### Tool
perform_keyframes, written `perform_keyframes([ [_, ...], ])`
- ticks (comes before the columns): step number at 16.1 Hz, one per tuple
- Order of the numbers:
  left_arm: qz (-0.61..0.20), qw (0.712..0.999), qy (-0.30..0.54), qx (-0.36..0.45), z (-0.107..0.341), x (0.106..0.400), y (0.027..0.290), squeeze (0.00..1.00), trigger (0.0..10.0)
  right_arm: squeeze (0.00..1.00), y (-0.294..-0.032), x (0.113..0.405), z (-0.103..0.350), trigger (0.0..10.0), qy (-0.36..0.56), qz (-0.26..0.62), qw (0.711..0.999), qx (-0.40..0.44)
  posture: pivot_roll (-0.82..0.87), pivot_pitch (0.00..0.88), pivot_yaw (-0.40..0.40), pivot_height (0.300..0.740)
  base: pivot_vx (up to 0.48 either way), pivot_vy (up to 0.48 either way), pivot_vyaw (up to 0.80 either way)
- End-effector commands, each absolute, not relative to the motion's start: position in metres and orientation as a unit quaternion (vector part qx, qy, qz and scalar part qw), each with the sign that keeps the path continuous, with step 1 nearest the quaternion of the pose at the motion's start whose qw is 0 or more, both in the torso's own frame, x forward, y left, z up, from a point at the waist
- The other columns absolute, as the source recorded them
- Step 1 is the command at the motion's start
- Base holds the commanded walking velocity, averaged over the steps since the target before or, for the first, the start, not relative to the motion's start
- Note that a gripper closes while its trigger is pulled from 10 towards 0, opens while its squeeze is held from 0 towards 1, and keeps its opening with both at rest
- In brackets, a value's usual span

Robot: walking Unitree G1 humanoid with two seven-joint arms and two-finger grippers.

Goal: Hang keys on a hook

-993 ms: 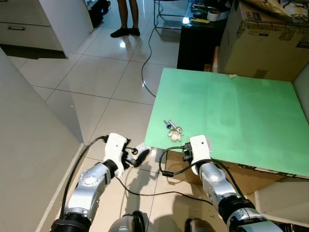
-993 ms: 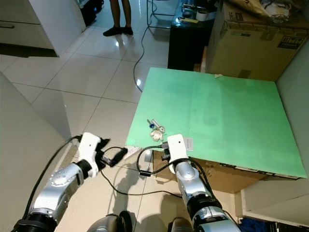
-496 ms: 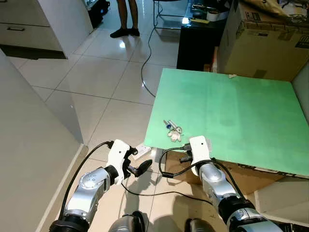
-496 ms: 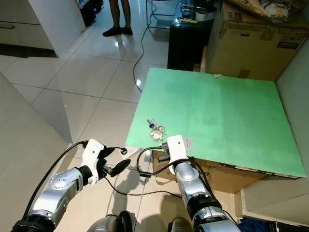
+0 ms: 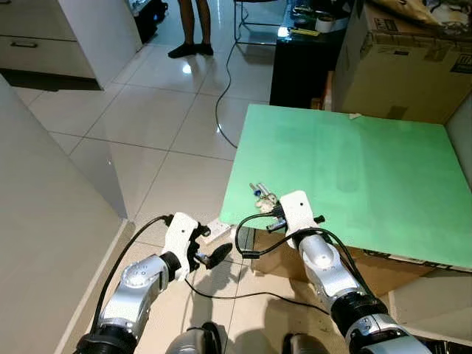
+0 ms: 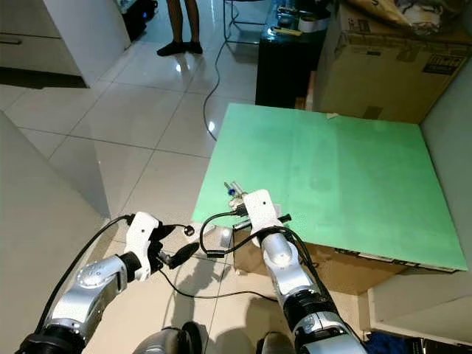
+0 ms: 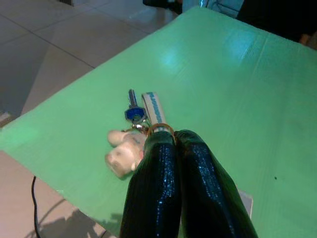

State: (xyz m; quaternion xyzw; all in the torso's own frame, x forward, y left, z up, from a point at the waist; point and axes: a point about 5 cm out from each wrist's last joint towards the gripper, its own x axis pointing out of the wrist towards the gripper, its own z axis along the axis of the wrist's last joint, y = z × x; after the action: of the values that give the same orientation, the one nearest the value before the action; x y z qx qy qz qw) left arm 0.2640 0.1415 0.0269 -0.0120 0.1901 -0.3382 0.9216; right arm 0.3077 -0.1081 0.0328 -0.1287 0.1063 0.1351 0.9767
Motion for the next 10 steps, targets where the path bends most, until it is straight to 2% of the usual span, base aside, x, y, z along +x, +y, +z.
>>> perform_keyframes([
  [1, -0.336, 0.921, 0.194, -0.025, 0.024, 0.262, 0.142, 0.0, 10.0, 0.0, -0.105, 0.31, 0.042, 0.0, 0.075, 0.14, 0.978, -0.138, -0.19, 0.121, 0.083, 0.74, 0.0, 0.0, 0.0],
  [5, -0.336, 0.923, 0.179, -0.054, 0.028, 0.263, 0.135, 0.0, 10.0, 0.0, -0.108, 0.312, 0.043, 0.0, 0.076, 0.124, 0.976, -0.159, -0.19, 0.113, 0.084, 0.74, 0.0, 0.0, 0.0],
  [6, -0.336, 0.924, 0.176, -0.053, 0.029, 0.263, 0.134, 0.0, 10.0, 1.0, -0.109, 0.311, 0.042, 10.0, 0.081, 0.121, 0.979, -0.145, -0.19, 0.11, 0.085, 0.74, 0.0, 0.0, 0.0],
  [8, -0.324, 0.932, 0.161, -0.029, 0.031, 0.267, 0.135, 0.0, 10.0, 1.0, -0.113, 0.309, 0.038, 10.0, 0.108, 0.11, 0.986, -0.065, -0.19, 0.1, 0.085, 0.74, 0.0, 0.0, 0.0],
  [10, -0.257, 0.959, 0.119, -0.021, 0.042, 0.281, 0.143, 0.0, 10.0, 1.0, -0.126, 0.308, 0.042, 10.0, 0.097, 0.086, 0.99, -0.053, -0.2, 0.096, 0.078, 0.74, 0.0, 0.0, 0.0],
])
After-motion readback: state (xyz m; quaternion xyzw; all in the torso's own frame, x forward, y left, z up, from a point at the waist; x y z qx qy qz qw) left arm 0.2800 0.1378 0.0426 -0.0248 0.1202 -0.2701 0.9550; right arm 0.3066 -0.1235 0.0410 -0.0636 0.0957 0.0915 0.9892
